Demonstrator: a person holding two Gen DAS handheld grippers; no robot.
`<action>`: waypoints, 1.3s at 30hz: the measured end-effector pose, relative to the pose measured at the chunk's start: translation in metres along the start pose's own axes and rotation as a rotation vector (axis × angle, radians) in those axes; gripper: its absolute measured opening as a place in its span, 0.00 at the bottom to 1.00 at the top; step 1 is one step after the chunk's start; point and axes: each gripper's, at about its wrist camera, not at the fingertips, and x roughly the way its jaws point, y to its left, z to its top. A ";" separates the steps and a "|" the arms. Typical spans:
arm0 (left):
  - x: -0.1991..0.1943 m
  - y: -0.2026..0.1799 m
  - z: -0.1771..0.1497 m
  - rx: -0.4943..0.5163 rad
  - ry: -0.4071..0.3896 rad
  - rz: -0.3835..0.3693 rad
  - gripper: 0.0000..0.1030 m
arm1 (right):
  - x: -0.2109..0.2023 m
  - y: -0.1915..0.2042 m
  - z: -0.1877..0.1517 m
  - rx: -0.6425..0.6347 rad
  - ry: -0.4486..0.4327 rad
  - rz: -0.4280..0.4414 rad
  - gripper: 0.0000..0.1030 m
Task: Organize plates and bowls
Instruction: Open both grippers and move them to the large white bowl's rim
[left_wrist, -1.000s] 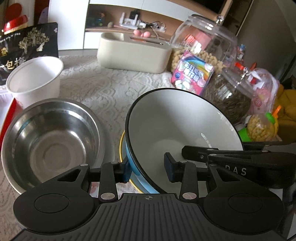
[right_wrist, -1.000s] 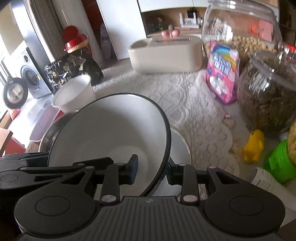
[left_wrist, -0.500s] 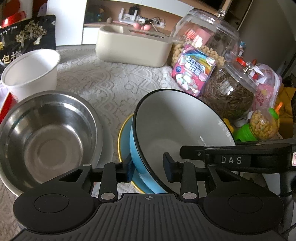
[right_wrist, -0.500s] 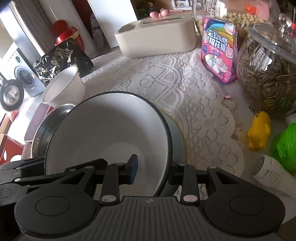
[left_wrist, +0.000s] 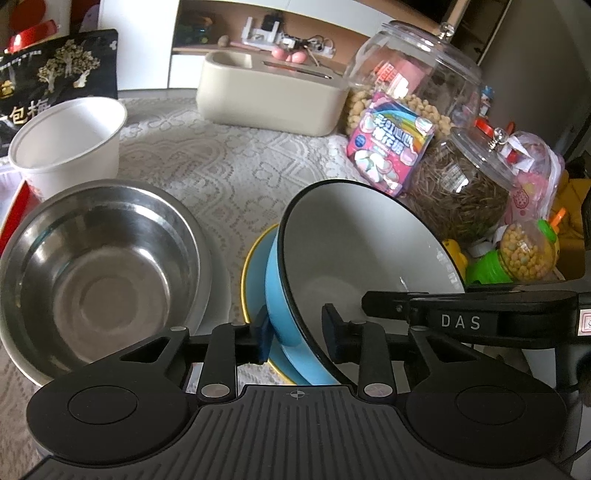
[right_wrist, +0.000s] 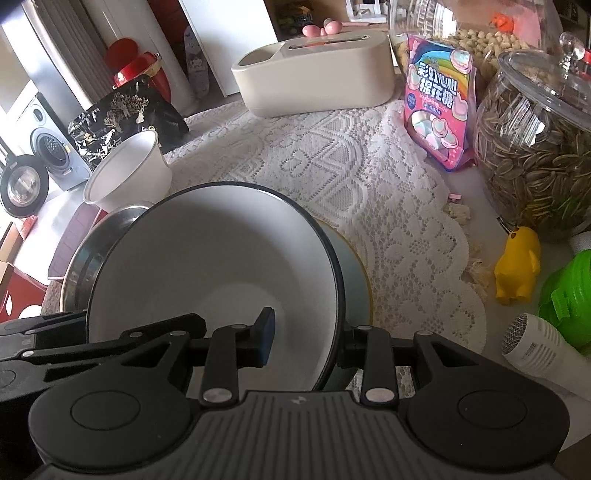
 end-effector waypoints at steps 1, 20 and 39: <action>0.000 0.000 0.000 -0.001 0.000 0.001 0.30 | 0.000 0.000 0.000 0.000 -0.001 -0.001 0.32; -0.023 0.011 0.008 -0.061 -0.093 0.003 0.27 | -0.013 -0.005 0.003 0.013 -0.078 -0.018 0.36; -0.064 0.097 0.040 -0.217 -0.215 -0.034 0.24 | -0.019 0.046 0.040 0.014 -0.183 -0.037 0.36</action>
